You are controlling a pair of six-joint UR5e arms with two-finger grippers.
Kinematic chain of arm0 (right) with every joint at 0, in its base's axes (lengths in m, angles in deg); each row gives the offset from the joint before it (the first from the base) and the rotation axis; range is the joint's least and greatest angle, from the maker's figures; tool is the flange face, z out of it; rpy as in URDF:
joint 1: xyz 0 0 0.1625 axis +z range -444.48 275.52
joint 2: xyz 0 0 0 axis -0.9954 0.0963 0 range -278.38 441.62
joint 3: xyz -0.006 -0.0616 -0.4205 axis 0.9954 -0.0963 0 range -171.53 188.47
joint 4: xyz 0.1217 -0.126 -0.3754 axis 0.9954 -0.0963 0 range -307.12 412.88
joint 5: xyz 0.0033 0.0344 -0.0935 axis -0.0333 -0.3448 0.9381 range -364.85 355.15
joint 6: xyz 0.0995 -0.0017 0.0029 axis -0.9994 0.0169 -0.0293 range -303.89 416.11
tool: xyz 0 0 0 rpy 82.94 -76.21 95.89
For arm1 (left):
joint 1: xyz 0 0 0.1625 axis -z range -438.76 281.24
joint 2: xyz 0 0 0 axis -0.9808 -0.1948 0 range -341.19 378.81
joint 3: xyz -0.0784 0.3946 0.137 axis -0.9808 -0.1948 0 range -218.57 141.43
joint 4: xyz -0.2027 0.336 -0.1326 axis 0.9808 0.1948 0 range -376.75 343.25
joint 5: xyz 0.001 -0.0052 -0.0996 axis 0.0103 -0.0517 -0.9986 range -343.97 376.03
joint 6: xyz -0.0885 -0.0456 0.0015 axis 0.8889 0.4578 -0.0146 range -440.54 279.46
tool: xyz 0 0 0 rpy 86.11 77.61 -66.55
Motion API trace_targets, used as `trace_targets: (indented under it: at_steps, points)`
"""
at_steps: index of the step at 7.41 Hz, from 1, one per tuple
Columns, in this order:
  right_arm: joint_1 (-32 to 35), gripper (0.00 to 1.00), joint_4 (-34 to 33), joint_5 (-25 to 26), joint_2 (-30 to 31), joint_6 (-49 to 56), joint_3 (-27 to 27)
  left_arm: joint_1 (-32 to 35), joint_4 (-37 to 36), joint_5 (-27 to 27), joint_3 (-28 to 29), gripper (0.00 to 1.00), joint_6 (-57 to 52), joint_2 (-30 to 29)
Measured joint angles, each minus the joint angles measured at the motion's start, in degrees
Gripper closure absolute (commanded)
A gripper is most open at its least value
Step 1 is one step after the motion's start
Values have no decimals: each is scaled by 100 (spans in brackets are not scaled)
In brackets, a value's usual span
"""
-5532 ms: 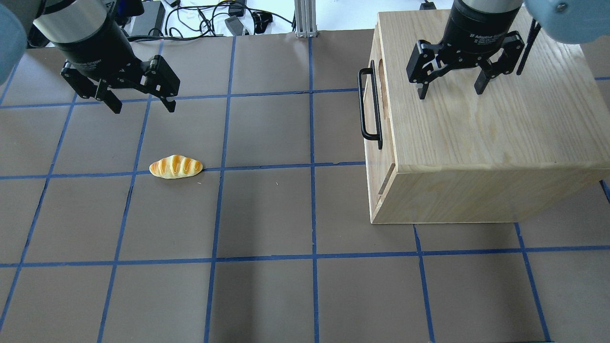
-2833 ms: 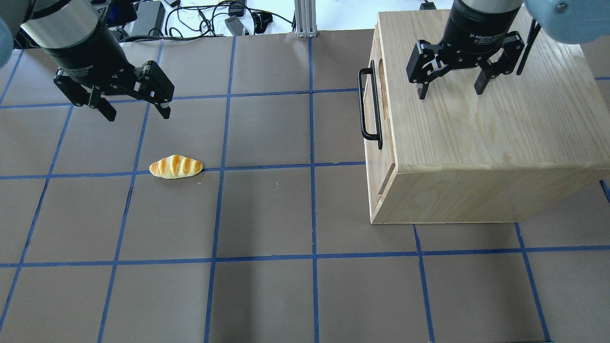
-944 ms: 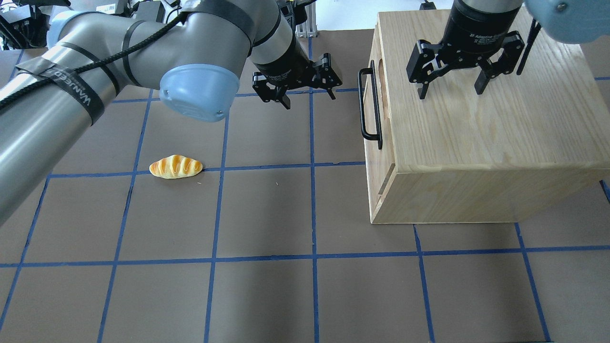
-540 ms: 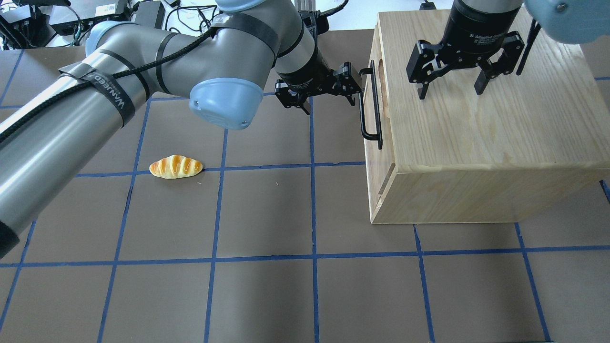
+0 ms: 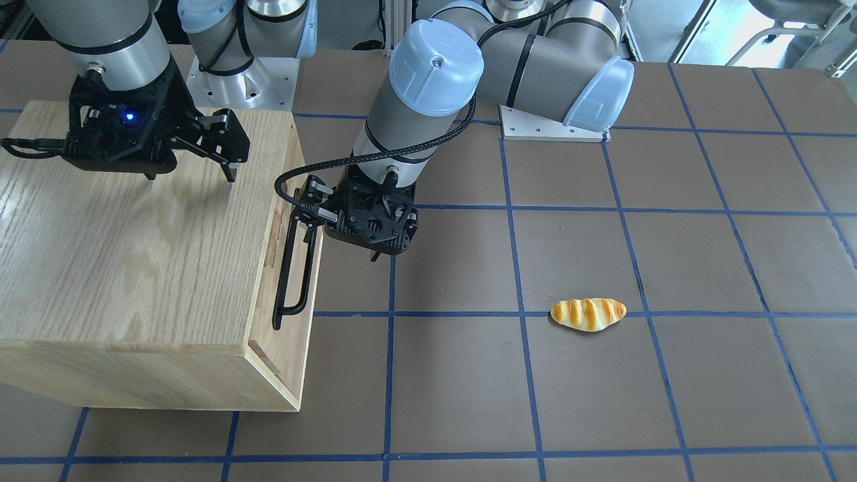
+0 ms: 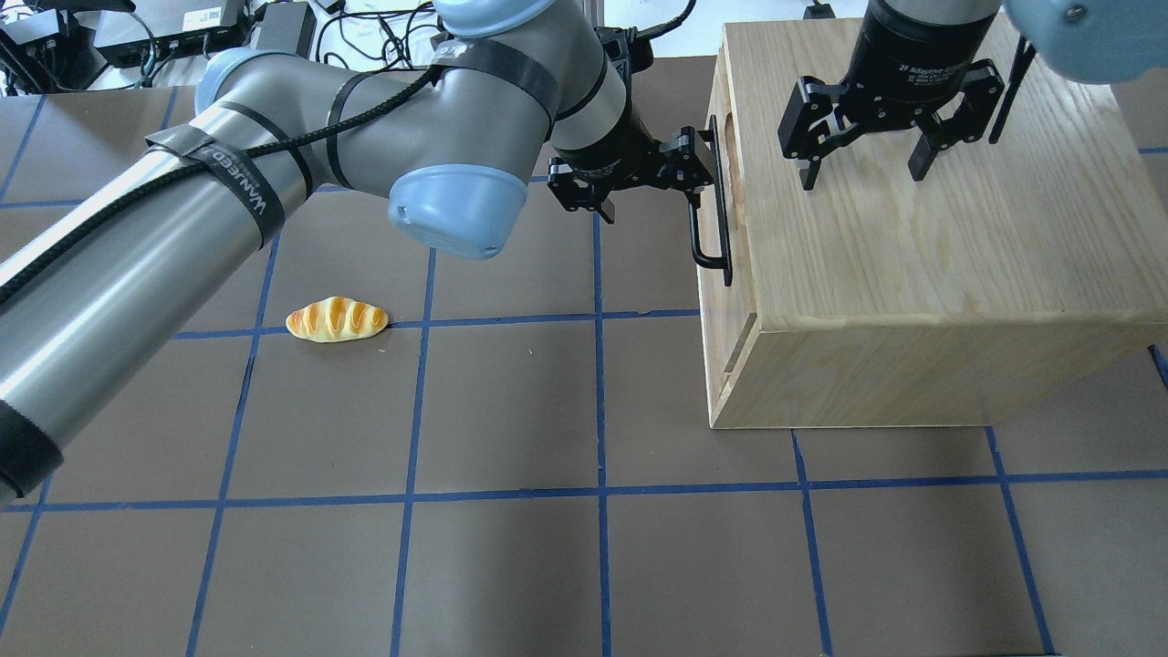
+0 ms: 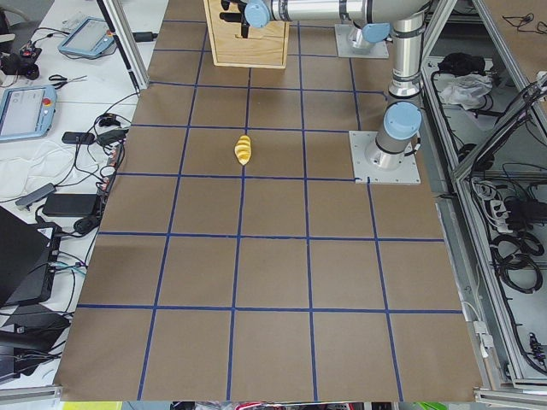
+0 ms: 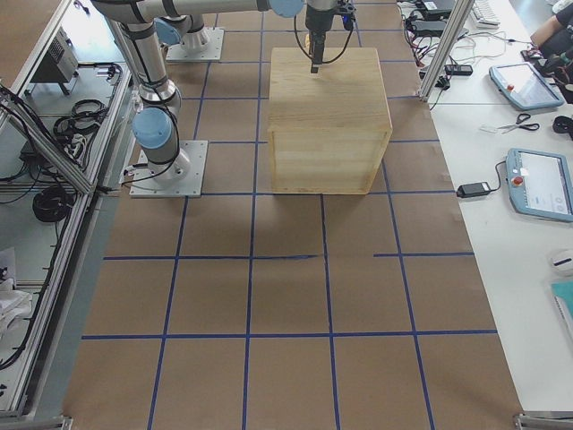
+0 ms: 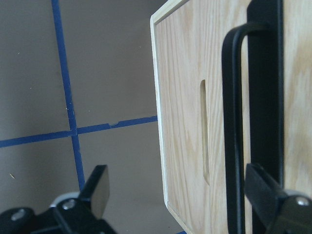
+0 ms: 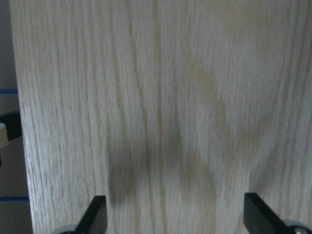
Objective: Open upper drawer
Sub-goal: 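Move the left gripper toward the cabinet and around the black drawer handle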
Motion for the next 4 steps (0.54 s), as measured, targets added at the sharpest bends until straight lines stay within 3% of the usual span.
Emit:
trace_targets:
  at_steps: [4]
  points:
    - [0,0,0,0,0,4,3,62,-207,0,0,0,3,-157]
